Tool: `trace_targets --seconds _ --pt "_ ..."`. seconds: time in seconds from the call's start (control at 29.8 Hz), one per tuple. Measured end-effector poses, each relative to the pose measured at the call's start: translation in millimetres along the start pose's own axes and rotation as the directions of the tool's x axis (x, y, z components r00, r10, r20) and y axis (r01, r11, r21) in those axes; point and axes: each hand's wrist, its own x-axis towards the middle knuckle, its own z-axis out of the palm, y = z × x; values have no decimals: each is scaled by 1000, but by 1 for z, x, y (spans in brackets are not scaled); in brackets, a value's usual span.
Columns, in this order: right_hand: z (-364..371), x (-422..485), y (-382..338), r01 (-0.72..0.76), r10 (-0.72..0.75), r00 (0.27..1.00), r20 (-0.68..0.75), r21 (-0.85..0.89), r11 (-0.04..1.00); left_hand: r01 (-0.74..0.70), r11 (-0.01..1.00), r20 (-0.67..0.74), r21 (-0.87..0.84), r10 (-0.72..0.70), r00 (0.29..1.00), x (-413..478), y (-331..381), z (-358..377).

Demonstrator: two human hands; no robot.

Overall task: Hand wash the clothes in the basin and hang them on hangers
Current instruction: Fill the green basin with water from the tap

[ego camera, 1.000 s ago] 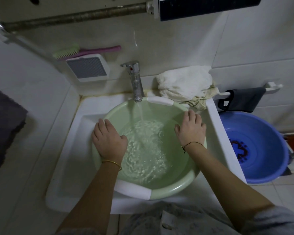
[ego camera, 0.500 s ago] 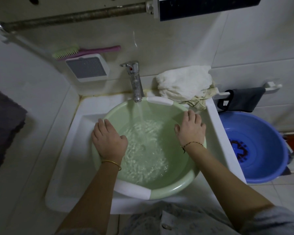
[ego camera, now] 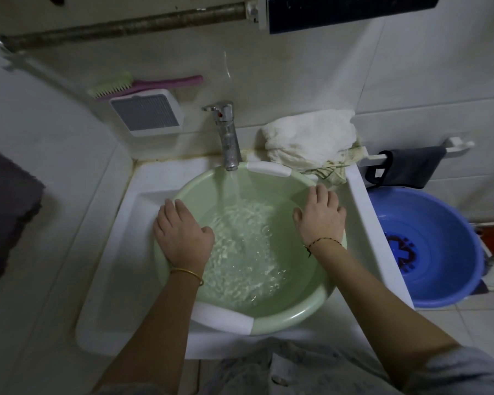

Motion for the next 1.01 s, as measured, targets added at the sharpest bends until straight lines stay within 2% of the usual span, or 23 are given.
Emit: trace_targets --seconds 0.84,1.01 --pt "-1 0 0 -1 1 1000 17 -7 1000 11 1000 51 2 -12 999 0 0 0" --pt "-1 0 0 -3 3 1000 15 -4 1000 3 1000 24 6 -4 1000 0 -1 0"
